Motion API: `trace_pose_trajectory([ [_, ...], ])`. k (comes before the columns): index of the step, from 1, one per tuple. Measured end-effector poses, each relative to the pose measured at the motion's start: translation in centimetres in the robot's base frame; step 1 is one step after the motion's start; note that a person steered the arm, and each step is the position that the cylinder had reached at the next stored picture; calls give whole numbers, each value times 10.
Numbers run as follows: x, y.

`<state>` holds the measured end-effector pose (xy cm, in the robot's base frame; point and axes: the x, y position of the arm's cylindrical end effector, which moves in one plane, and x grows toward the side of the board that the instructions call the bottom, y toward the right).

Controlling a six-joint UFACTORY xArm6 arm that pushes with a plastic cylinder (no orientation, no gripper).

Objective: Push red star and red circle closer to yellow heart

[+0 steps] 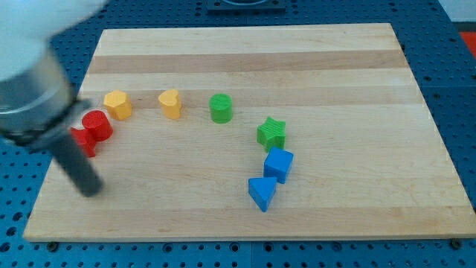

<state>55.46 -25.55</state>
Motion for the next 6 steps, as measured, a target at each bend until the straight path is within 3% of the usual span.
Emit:
trace_pose_trajectory([
  [1, -12, -38],
  [2, -52, -36],
  [4, -87, 97],
  [5, -94, 127],
  [6, -70, 111],
])
